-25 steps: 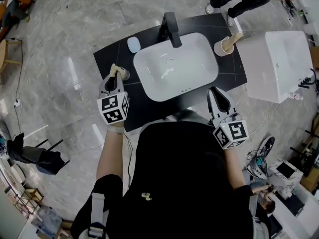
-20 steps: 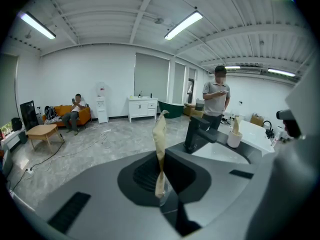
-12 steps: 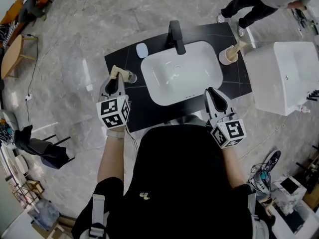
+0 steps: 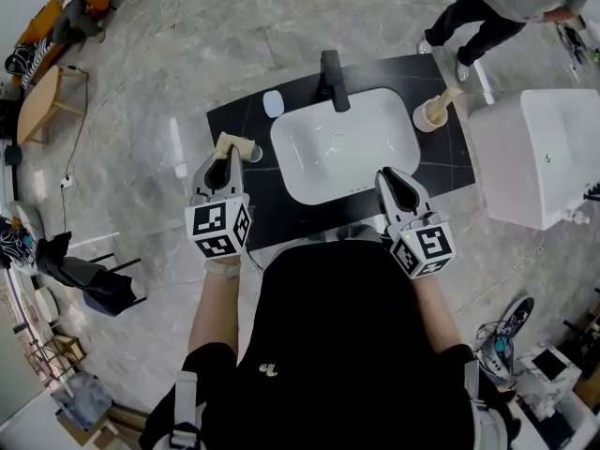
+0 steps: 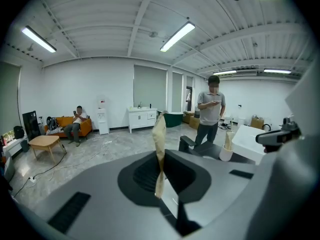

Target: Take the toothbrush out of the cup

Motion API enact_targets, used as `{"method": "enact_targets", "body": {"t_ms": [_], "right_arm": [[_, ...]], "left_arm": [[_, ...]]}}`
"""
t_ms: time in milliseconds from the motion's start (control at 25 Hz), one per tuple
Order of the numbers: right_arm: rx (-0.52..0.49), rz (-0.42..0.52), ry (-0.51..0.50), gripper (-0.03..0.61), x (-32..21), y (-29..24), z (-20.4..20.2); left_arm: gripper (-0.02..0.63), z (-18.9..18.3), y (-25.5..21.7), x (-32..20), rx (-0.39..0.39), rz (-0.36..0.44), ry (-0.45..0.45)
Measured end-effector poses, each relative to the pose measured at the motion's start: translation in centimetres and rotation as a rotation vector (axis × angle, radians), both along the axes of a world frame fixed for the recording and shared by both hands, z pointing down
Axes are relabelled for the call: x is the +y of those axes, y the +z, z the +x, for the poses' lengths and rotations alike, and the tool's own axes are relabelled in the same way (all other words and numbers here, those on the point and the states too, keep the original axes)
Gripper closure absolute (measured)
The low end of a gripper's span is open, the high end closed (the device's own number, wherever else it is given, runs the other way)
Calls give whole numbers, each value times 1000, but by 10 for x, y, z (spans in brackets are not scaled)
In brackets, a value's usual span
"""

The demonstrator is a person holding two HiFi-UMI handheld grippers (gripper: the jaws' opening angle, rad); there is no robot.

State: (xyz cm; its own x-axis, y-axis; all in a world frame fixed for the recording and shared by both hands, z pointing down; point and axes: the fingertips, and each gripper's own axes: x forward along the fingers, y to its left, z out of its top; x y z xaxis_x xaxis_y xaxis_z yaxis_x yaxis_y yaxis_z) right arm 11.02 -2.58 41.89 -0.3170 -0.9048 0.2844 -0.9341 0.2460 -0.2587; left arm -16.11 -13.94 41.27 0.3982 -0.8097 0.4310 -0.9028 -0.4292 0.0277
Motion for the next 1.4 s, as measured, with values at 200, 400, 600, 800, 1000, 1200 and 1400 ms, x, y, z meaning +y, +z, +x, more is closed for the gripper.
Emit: {"method": "enact_targets", "body": {"t_ms": [200,400,600,800,1000,1200,1400], "right_arm": [[-9,2,25,515,6,0,10],[-10,-4,76,515,18,1,26],[-12,-15,123,515,28,5,42],[-18,-20,168,515,35,9,59],[-16,-30,211,515,35,18,81],[-7,-31,238,515,24,21,108],[24,-31,251,515,3,28,138]], "left_arm": [[581,24,5,15,11,-23,54],[581,58,18,29,41,-63,132],[581,88,27,43,56,-86,197],[581,106,35,58,61,-105,232],[581,115,39,70,54,-123,247],[581,119,36,75,51,-127,225],[581,117,35,74,48,-130,177]]}}
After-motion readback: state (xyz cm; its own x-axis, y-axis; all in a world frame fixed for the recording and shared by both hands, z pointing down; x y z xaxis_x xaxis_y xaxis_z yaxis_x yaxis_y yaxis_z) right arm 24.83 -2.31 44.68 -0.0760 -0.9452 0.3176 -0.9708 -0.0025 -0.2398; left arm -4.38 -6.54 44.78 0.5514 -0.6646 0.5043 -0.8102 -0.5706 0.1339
